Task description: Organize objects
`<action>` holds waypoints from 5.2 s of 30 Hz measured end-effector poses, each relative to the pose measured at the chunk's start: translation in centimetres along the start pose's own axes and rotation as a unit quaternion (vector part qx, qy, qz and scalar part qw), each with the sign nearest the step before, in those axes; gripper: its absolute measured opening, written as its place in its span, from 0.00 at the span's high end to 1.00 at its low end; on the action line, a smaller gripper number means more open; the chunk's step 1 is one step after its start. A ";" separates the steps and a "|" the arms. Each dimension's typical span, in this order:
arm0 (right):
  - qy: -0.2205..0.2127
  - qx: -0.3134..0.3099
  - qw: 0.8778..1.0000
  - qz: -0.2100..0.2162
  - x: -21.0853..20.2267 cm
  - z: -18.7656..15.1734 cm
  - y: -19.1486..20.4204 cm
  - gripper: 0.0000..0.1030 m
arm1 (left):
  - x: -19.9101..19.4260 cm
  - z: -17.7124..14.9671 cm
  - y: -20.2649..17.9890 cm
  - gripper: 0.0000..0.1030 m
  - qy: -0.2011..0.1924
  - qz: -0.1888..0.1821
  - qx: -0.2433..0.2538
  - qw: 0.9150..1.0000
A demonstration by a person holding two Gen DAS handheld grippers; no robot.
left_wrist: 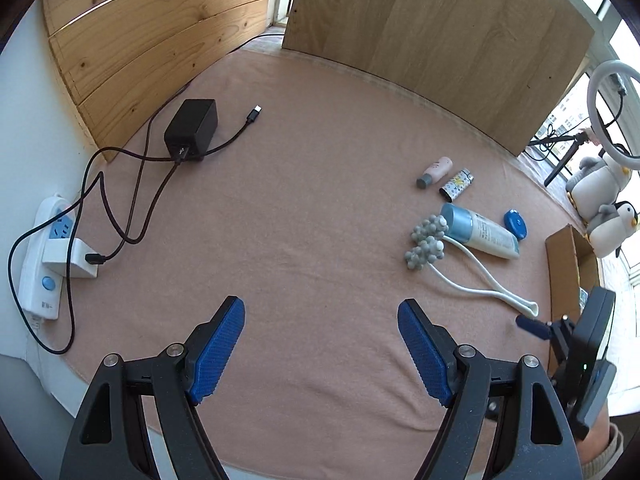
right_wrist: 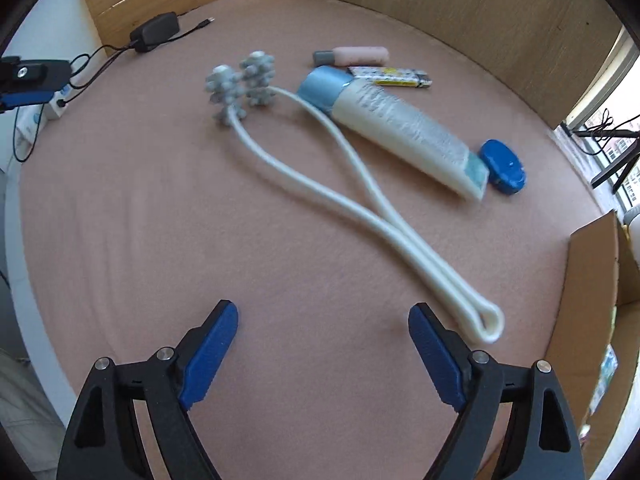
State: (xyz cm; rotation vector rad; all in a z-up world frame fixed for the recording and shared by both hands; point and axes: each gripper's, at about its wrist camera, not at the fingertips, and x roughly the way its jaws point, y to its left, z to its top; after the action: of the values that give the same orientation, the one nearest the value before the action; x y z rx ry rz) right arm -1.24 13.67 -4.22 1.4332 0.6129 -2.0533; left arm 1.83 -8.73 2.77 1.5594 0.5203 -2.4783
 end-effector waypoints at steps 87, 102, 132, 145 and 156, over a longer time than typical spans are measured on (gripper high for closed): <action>-0.171 0.053 0.984 -0.026 -8.9 -4.6 4.1 0.87 | 3.0 3.3 -12.5 0.94 -0.066 -0.048 0.075 0.994; -0.186 0.078 0.978 -0.045 -10.5 -6.0 2.7 0.87 | 1.8 3.3 -16.7 0.94 -0.074 -0.066 0.109 0.989; -0.181 0.250 0.936 -0.171 -13.2 -13.8 -13.1 0.88 | 5.8 0.6 -46.5 0.93 -0.043 -0.176 0.295 0.938; -0.170 0.272 0.932 -0.171 -12.4 -13.6 -15.0 0.81 | 6.8 1.9 -42.0 0.31 -0.054 -0.133 0.291 0.946; -0.172 0.191 0.959 -0.120 -10.5 -7.0 -9.9 0.63 | 6.0 4.3 -26.4 0.25 -0.059 -0.080 0.199 0.975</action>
State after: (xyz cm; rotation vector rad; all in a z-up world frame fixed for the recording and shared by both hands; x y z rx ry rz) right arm -0.20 27.46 3.96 1.1926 0.2609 -2.6495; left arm -12.93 14.31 4.40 1.5332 0.1364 -2.9182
